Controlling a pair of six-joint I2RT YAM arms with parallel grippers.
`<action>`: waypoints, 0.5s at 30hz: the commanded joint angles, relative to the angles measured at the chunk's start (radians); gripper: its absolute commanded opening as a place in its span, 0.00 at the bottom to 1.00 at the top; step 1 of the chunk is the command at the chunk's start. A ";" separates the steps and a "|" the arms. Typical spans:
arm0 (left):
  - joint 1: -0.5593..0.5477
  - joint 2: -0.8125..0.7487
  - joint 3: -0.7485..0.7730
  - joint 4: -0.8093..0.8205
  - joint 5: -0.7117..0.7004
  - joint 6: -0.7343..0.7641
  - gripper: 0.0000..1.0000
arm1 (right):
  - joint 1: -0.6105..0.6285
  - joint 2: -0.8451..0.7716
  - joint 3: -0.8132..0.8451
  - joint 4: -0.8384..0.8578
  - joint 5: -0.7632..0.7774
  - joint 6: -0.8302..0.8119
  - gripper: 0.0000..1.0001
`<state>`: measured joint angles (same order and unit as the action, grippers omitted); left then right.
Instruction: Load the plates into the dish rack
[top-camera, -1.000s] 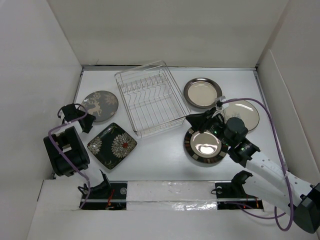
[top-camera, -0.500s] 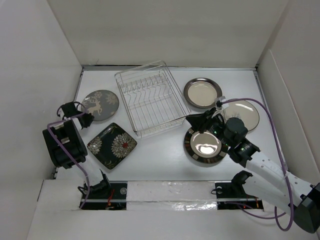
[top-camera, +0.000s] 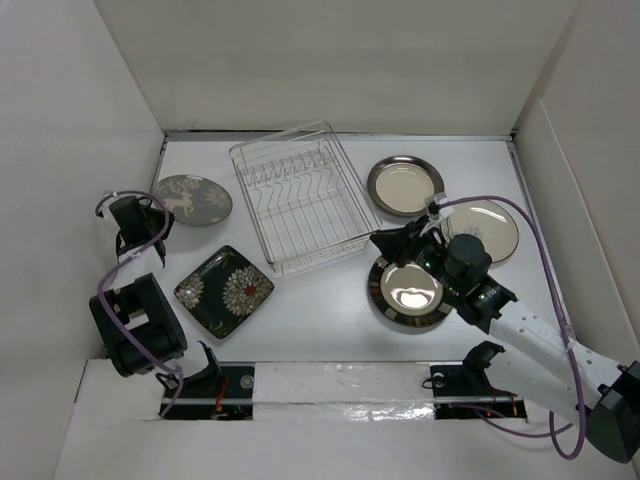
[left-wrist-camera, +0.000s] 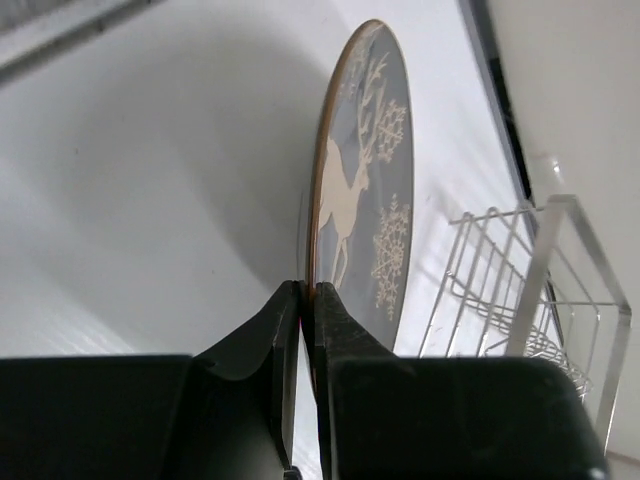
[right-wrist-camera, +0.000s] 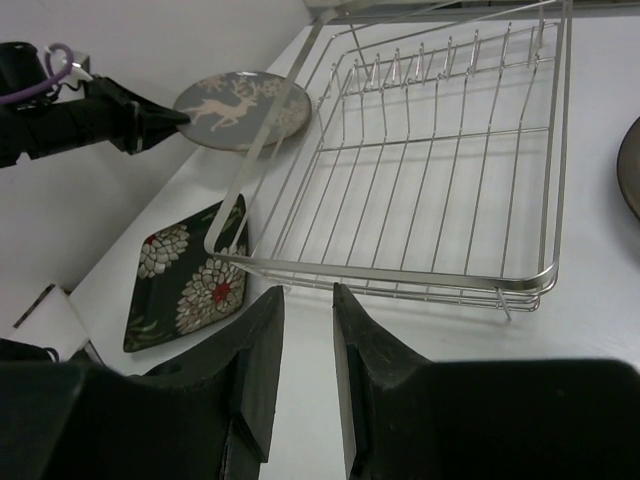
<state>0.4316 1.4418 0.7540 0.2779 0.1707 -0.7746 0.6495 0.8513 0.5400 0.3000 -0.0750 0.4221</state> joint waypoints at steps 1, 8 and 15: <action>0.001 -0.119 0.010 0.188 -0.007 0.014 0.00 | 0.019 -0.017 0.005 0.071 -0.006 -0.016 0.32; 0.001 -0.233 0.010 0.236 -0.011 -0.012 0.00 | 0.019 -0.020 0.031 0.090 -0.038 -0.013 0.37; -0.059 -0.397 0.111 0.173 -0.034 -0.011 0.00 | 0.019 0.051 0.100 0.126 -0.143 0.040 0.61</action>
<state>0.4107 1.1610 0.7532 0.2825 0.1242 -0.7547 0.6624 0.8894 0.5629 0.3393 -0.1551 0.4419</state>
